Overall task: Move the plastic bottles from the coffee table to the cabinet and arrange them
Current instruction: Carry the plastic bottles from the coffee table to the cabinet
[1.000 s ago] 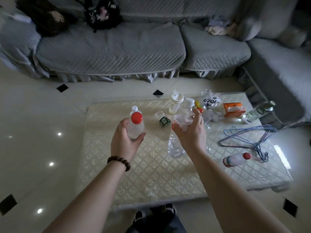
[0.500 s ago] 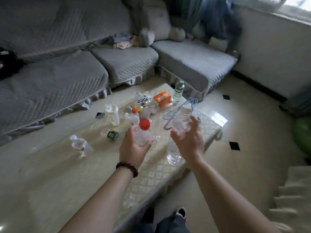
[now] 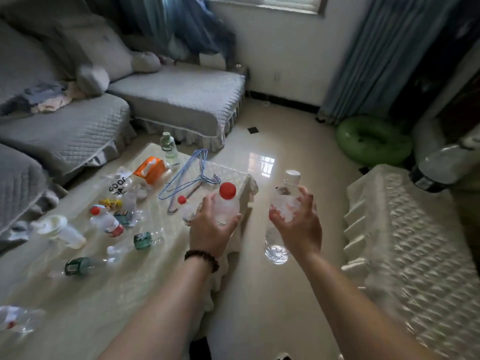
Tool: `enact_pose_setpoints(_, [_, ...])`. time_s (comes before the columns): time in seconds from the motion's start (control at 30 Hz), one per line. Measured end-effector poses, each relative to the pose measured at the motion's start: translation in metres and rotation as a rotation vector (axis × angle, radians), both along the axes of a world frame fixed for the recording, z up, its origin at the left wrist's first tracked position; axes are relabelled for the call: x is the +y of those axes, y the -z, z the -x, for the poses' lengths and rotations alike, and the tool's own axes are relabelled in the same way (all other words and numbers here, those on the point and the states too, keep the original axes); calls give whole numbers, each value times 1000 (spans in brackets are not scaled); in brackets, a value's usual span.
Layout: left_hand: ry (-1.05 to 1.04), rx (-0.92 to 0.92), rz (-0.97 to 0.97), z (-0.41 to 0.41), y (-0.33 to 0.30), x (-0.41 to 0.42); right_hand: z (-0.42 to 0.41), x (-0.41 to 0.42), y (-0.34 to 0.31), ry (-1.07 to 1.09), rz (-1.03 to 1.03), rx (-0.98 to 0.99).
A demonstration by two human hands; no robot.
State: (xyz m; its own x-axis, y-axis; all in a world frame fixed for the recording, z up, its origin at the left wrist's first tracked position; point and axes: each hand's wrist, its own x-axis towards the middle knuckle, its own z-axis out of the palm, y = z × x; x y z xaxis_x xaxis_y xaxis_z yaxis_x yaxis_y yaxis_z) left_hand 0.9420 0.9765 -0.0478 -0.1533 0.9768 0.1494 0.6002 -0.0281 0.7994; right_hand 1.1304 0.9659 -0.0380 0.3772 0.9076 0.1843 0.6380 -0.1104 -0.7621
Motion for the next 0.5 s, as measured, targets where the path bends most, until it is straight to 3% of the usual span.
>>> enact_pose_setpoints(0.5, [440, 28, 46, -295, -1, 42, -272, -43, 5, 483, 13, 1])
